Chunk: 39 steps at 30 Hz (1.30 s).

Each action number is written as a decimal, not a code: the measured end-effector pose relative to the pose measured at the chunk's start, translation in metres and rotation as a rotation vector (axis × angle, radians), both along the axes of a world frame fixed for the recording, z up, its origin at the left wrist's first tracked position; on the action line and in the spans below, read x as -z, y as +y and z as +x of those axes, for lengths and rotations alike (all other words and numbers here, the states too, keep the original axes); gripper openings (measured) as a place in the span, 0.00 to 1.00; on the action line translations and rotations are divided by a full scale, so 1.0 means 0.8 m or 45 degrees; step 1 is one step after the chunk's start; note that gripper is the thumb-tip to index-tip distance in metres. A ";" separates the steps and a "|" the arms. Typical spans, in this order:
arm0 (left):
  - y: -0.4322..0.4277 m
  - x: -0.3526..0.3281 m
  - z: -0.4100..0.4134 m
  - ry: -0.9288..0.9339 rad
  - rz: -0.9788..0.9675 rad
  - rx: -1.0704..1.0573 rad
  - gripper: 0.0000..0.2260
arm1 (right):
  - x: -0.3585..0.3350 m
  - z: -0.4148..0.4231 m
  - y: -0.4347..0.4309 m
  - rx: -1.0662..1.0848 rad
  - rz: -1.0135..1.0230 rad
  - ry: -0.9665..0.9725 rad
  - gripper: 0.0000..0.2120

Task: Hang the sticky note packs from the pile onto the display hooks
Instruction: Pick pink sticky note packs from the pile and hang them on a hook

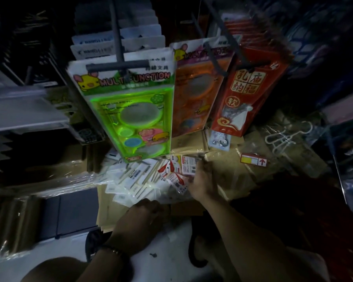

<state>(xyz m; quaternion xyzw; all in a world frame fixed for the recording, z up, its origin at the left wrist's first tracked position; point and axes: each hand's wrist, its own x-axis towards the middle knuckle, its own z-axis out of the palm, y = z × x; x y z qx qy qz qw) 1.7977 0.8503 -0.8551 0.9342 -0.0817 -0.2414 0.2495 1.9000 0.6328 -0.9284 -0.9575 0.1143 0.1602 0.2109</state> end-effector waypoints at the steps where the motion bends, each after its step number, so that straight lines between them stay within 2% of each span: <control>1: 0.000 -0.001 0.000 -0.004 -0.007 -0.003 0.18 | 0.000 0.000 0.002 0.004 -0.028 -0.004 0.39; 5: 0.000 0.000 -0.001 -0.039 -0.021 0.003 0.11 | 0.006 -0.001 0.005 -0.011 -0.132 -0.037 0.36; 10: -0.003 0.005 -0.002 -0.099 -0.036 0.062 0.10 | 0.013 -0.002 -0.004 -0.028 -0.150 -0.040 0.43; 13: -0.007 0.005 0.001 -0.103 -0.028 0.105 0.11 | 0.015 -0.005 -0.007 -0.146 -0.096 -0.155 0.40; 18: -0.016 0.010 0.003 -0.178 -0.015 0.075 0.11 | 0.006 -0.010 -0.004 -0.171 -0.079 -0.148 0.36; 23: -0.016 0.014 0.004 -0.105 -0.061 -0.008 0.11 | 0.005 -0.010 -0.006 -0.316 -0.102 -0.084 0.50; 28: -0.016 0.014 0.008 -0.112 -0.079 -0.037 0.10 | 0.001 -0.005 -0.011 -0.329 -0.109 -0.088 0.33; 35: -0.012 0.019 0.002 -0.116 -0.093 -0.037 0.10 | 0.016 -0.019 -0.012 -0.501 -0.230 -0.116 0.42; 39: -0.010 0.021 0.002 -0.116 -0.087 -0.044 0.10 | 0.008 -0.015 -0.001 -0.465 -0.314 -0.106 0.40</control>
